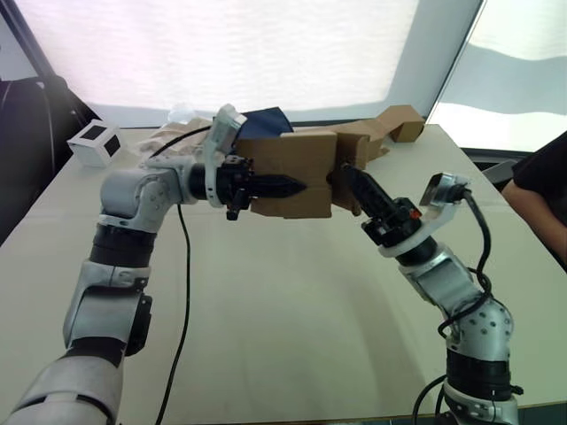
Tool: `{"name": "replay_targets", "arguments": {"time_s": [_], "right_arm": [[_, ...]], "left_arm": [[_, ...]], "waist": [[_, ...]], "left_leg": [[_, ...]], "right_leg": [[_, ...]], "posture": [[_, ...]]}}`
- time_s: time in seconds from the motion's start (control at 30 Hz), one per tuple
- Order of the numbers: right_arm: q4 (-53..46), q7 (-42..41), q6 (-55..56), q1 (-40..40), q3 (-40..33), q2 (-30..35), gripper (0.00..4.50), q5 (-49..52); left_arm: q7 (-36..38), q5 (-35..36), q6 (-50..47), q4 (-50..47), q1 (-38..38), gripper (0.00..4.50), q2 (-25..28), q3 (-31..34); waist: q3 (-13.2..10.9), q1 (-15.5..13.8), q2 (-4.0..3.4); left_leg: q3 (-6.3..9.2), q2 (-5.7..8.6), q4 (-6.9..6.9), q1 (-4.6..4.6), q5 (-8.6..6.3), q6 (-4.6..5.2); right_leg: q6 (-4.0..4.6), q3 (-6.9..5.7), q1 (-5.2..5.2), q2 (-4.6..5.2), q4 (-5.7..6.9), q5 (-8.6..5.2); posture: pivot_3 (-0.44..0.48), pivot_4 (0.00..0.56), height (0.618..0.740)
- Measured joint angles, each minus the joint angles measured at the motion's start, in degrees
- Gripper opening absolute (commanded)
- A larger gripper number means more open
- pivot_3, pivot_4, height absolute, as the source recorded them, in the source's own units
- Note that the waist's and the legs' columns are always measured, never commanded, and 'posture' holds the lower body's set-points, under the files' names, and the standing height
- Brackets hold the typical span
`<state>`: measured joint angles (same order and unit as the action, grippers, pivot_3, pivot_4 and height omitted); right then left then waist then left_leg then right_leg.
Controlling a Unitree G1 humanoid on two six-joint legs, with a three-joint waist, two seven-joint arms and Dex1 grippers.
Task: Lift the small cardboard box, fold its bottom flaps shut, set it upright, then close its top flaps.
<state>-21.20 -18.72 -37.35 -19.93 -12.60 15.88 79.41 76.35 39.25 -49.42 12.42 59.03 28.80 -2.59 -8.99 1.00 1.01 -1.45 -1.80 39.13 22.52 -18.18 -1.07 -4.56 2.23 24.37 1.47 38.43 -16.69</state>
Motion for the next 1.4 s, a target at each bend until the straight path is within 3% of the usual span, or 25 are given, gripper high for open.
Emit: {"name": "replay_targets", "arguments": {"time_s": [0.33,0.77,0.8,0.9,1.23,1.3,1.4], "right_arm": [[-0.9,-1.9,0.0,1.6,-2.1,0.3,4.45,6.2],[1.3,0.5,1.9,1.5,-1.9,-3.7,4.45,6.5],[1.3,0.5,2.0,1.5,-1.9,-3.8,3.93,6.5],[1.3,0.6,2.3,1.5,-1.6,-5.1,2.99,6.5],[1.3,0.6,2.8,1.5,-0.7,-6.1,2.99,6.4],[1.3,0.7,2.8,1.5,-0.5,-6.2,2.46,6.2],[1.3,0.7,2.9,1.5,0.0,-6.4,2.46,5.8]], "left_arm": [[-0.4,0.0,0.0,0.0,-0.3,0.10,0.1,0.0],[-0.5,0.2,-0.1,0.0,-0.3,0.10,0.0,0.1],[-0.5,0.2,-0.1,0.0,-0.3,0.10,0.0,0.1],[-0.5,0.2,-0.1,0.0,-0.3,0.10,0.0,0.1],[-0.5,0.2,-0.1,0.0,-0.3,0.10,0.0,0.1],[-0.5,0.2,-0.1,0.0,-0.3,0.10,0.0,0.1],[-0.5,0.2,-0.1,0.0,-0.3,0.10,0.0,0.1]], "waist": [[0.0,0.0,0.00],[0.0,0.0,0.00],[0.0,0.0,0.00],[0.0,0.0,0.00],[0.0,0.0,0.00],[0.0,0.0,0.00],[0.0,0.0,0.00]], "left_leg": [[0.00,-0.01,0.00,0.00,0.00,0.00],[0.00,0.00,0.00,0.00,0.00,0.00],[0.00,0.00,0.00,0.00,0.00,0.00],[0.00,0.00,0.00,0.00,0.00,0.00],[0.00,0.00,0.00,0.00,0.00,0.00],[0.00,0.00,0.00,0.00,0.00,0.00],[0.00,0.00,0.00,0.00,0.00,0.00]], "right_leg": [[0.00,0.00,0.00,0.00,0.00,0.00],[0.00,0.00,0.00,0.01,0.00,0.00],[0.00,0.00,0.00,0.01,0.00,0.00],[0.00,0.00,0.00,0.01,0.00,0.00],[0.00,0.00,0.00,0.01,0.00,0.00],[0.00,0.00,0.00,0.02,0.00,0.00],[0.00,0.00,0.00,0.01,0.00,0.00]], "posture": [[0.000,0.150,0.740],[0.000,0.150,0.740],[0.000,0.150,0.740],[0.000,0.150,0.740],[0.000,0.150,0.740],[0.000,0.150,0.740],[0.000,0.150,0.740]]}}
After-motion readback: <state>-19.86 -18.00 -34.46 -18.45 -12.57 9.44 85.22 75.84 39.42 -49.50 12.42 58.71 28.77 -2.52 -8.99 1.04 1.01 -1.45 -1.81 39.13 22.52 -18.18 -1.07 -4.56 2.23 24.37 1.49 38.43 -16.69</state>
